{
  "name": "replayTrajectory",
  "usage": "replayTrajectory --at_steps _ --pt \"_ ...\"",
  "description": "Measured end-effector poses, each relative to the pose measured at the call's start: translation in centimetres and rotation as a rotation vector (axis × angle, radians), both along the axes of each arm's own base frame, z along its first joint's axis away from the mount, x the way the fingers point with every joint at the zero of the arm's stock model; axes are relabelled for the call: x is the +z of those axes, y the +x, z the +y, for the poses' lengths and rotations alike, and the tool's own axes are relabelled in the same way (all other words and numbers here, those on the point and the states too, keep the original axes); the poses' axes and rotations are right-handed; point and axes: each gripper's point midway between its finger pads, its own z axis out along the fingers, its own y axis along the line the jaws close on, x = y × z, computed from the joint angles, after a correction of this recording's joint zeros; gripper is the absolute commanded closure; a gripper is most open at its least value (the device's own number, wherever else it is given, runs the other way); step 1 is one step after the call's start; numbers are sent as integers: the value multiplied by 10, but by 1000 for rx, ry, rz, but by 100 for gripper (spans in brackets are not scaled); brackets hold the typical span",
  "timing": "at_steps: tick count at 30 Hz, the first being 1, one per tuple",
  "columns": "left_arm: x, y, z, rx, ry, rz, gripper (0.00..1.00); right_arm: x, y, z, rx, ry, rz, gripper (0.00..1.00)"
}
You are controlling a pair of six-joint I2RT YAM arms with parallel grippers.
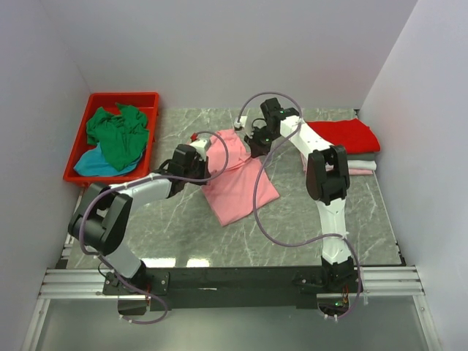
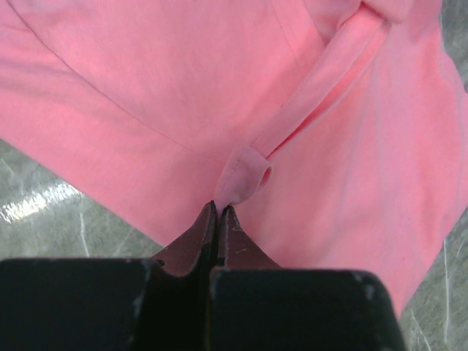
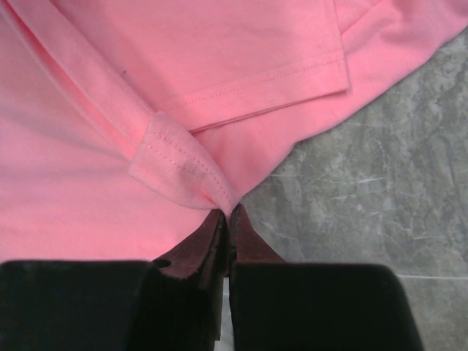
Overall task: Fold and stack the t-shirts
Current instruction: Fold the tshirt
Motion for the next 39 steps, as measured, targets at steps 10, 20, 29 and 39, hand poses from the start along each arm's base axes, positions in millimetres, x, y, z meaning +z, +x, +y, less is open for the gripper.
replayTrajectory --at_steps 10,20,29,39 --pt "19 24 30 197 67 -74 17 -5 36 2 -251 0 -39 31" --pt "170 -3 32 133 -93 -426 12 34 -1 -13 -46 96 -46 32" --pt "63 -164 -94 -526 120 -272 25 27 -148 -95 374 86 -75 29" --pt "-42 -176 -65 -462 529 -93 33 16 -166 -96 436 110 -102 29"
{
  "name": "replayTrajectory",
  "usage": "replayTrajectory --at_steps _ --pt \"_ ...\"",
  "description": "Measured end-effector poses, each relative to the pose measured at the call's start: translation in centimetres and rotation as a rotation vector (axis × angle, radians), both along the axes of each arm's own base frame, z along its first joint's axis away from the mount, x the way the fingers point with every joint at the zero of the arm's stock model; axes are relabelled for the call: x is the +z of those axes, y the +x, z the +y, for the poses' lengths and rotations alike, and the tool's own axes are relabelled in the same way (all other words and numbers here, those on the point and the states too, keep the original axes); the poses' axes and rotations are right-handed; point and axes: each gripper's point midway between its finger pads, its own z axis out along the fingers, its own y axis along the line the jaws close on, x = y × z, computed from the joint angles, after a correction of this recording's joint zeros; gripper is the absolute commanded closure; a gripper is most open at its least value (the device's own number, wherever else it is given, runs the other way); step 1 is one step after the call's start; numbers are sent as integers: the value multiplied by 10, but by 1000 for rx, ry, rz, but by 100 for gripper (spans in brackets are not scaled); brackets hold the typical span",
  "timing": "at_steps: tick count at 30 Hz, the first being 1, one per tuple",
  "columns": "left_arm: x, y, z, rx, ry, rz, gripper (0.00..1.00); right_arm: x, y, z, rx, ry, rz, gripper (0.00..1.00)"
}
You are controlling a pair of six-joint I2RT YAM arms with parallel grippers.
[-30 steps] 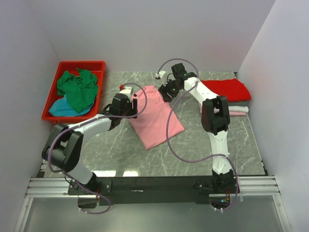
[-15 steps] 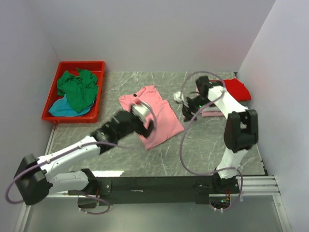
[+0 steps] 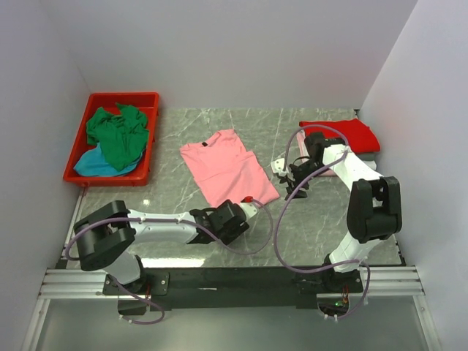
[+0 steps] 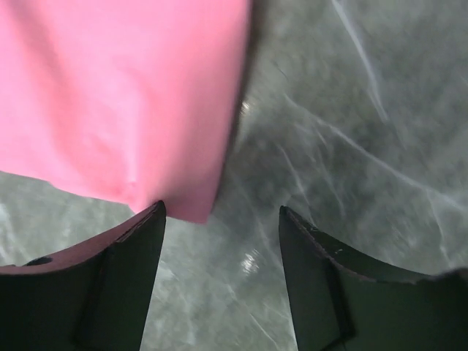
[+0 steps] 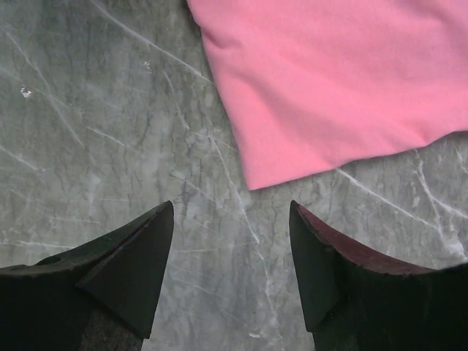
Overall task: Fold and stack the t-shirts
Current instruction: Fold the tshirt
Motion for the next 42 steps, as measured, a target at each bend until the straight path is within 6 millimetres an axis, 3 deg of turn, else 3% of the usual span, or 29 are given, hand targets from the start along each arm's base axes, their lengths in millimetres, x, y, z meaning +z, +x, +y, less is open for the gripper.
replayTrajectory --at_steps 7,13,23,25,32,35,38,42 --pt "6 19 -11 67 18 -57 40 -9 -4 1 13 -5 -4 29" --pt "8 14 -11 69 22 -62 38 -20 -11 1 37 -36 5 30" --pt "57 2 -33 48 -101 -102 33 -18 -10 2 41 -36 -3 30" --pt "55 2 -31 54 -93 -101 33 -18 -10 2 41 -36 -3 30" --pt "13 16 -10 109 59 -66 32 -19 -10 2 42 -37 2 30" --pt "7 25 -4 131 89 -59 33 -20 -11 2 43 -37 4 30" --pt "9 34 -5 144 91 -62 36 -20 -11 2 42 -37 5 30" --pt "9 33 -9 135 86 -48 51 -20 -11 2 43 -39 4 31"
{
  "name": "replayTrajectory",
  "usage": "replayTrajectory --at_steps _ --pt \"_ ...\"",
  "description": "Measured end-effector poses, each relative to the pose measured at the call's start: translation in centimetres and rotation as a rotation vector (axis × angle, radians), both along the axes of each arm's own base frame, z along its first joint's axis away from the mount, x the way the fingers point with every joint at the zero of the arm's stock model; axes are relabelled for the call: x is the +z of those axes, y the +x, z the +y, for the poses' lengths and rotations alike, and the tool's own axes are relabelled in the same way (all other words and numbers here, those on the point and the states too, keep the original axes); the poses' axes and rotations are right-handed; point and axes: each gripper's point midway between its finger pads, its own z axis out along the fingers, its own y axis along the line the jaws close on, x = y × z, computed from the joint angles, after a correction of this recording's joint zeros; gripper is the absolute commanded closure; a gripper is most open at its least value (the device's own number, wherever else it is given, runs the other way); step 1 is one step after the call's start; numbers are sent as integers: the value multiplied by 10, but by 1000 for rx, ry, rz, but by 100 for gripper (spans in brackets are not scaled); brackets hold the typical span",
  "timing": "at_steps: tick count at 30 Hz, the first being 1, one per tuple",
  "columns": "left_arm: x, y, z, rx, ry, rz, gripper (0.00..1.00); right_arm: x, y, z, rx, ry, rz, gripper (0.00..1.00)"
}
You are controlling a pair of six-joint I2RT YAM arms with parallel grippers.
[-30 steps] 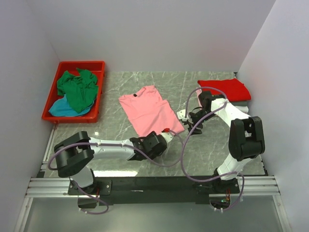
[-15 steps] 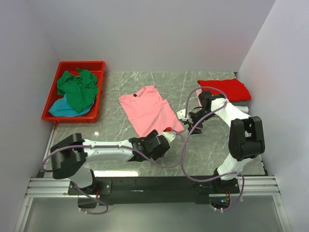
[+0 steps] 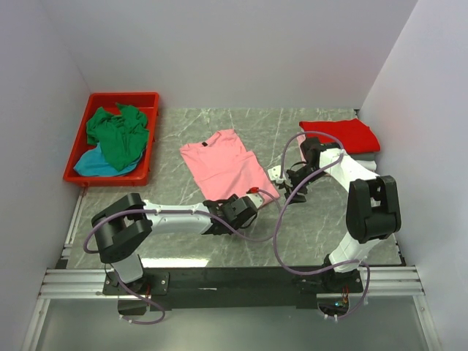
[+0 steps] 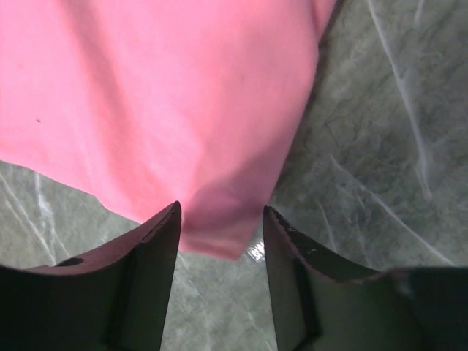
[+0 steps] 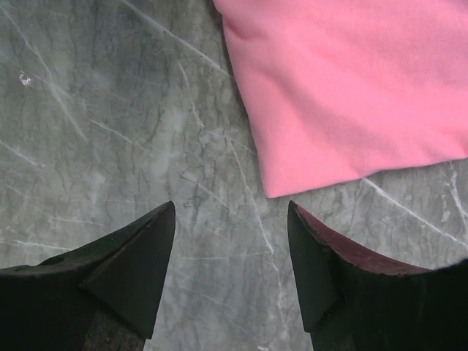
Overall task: Fold and stack the t-shirts
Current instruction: Fold the tshirt
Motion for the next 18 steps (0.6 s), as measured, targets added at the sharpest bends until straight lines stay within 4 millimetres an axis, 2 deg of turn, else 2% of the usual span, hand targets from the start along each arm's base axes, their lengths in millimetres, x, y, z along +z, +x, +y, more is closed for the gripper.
replayTrajectory --at_steps 11,18 --pt "-11 -27 -6 -34 -21 112 58 -3 -1 -3 7 -28 1 32" --pt "-14 -30 -3 -18 -17 116 50 -7 -1 -3 21 -55 -2 32"
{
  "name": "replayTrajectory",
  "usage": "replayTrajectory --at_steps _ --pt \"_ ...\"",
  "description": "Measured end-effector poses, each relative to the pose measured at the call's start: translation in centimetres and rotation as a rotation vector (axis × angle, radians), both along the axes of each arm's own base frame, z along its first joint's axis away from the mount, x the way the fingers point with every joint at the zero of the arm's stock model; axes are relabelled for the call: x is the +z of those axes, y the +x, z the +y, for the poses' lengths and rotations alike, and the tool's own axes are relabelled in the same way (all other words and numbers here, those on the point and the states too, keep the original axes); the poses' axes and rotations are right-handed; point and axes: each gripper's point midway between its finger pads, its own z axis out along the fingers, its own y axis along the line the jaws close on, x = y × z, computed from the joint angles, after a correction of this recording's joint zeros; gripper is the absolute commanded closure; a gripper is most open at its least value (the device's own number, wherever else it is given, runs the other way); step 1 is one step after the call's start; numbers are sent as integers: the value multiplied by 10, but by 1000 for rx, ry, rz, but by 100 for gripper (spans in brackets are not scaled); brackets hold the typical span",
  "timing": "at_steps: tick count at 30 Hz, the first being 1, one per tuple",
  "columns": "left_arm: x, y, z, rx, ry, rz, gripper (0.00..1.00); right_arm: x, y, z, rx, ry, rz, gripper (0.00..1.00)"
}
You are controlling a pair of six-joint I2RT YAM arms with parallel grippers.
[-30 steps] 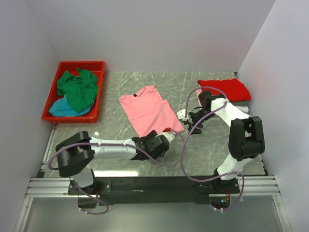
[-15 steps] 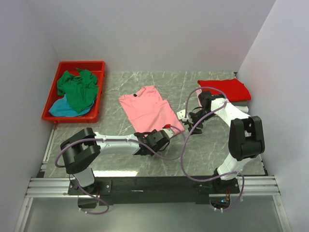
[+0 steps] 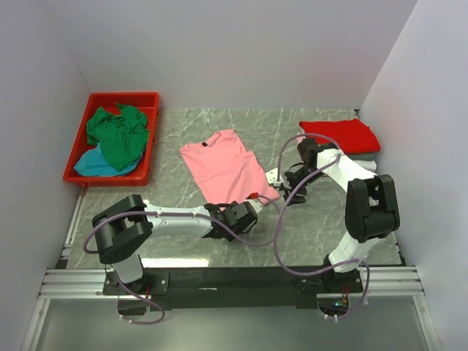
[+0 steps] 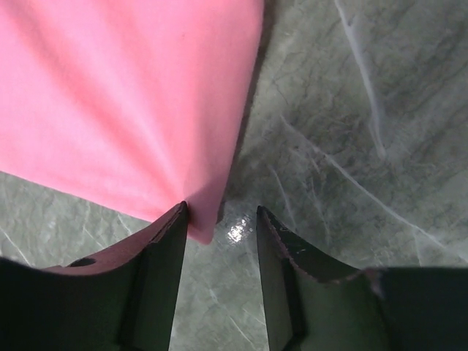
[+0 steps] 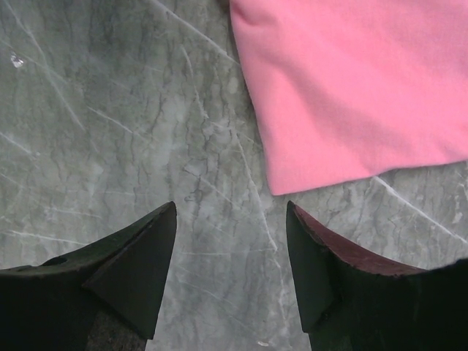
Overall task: Fold and stack the t-shirts
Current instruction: Fold the tshirt
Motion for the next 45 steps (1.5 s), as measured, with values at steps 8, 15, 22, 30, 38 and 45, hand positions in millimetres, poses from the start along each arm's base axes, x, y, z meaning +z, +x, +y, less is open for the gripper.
replayTrajectory --at_steps 8,15,22,30,38,45 --pt "1 8 9 53 27 -48 54 -24 -13 5 68 -65 -15 33" --pt "-3 11 8 66 34 -59 82 -24 1 11 98 -55 -91 36" --pt "-5 12 7 74 30 -61 88 -27 18 15 131 -67 -183 38" --pt "-5 12 7 74 31 -61 93 -43 27 17 144 -118 -202 42" --pt "-5 13 8 81 31 -66 99 -45 31 21 131 -148 -218 59" --pt "-5 12 9 83 32 -66 99 -45 35 24 92 -177 -228 99"
